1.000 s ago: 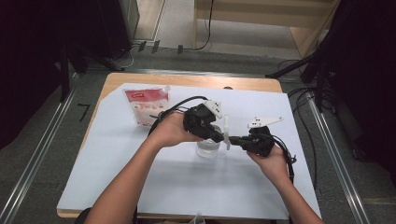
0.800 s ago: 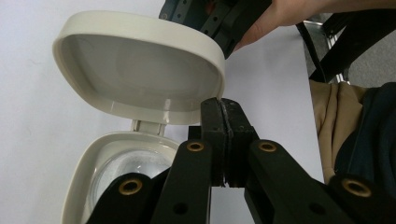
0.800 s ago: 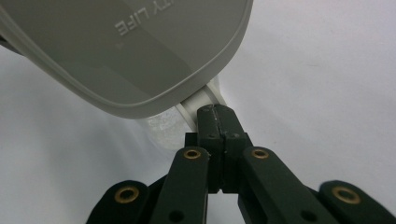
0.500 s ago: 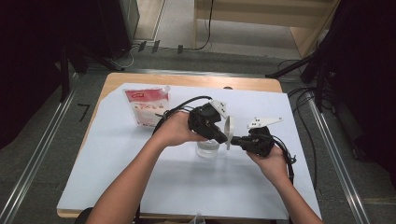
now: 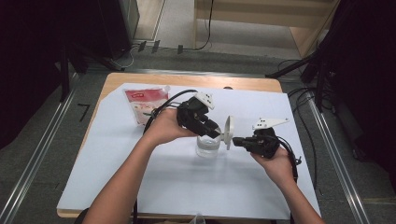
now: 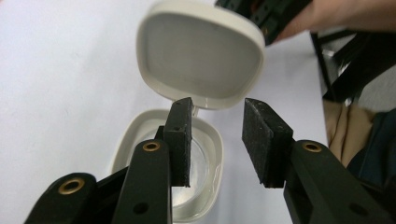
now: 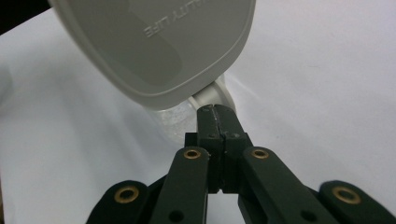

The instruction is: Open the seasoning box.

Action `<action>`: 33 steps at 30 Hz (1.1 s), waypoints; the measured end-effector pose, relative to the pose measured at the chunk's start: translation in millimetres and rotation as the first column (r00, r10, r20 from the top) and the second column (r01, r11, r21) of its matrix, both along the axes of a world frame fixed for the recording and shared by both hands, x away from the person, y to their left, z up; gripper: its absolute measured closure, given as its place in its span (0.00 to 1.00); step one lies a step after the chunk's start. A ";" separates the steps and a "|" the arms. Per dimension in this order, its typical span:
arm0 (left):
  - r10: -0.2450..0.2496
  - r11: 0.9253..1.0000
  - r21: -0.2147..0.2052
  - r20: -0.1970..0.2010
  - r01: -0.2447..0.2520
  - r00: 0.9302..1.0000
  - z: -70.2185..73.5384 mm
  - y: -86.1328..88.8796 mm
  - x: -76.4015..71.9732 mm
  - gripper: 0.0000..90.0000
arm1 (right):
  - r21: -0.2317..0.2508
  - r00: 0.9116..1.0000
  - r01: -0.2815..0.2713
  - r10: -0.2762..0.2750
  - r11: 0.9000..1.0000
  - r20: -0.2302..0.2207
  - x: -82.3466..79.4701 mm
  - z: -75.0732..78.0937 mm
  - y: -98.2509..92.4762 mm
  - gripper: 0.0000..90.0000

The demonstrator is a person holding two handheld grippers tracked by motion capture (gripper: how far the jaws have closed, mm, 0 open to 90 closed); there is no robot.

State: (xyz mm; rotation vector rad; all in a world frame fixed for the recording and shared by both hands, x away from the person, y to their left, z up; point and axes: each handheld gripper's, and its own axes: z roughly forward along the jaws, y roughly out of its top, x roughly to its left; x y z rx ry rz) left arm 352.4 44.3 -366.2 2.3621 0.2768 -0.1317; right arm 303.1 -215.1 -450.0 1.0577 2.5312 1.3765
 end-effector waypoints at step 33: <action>0.168 0.986 -0.022 0.018 -0.167 0.986 -16.3 74.9 -19.4 0.49 | -0.054 0.998 -0.057 0.056 0.997 -0.031 2.5 -10.9 8.6 1.00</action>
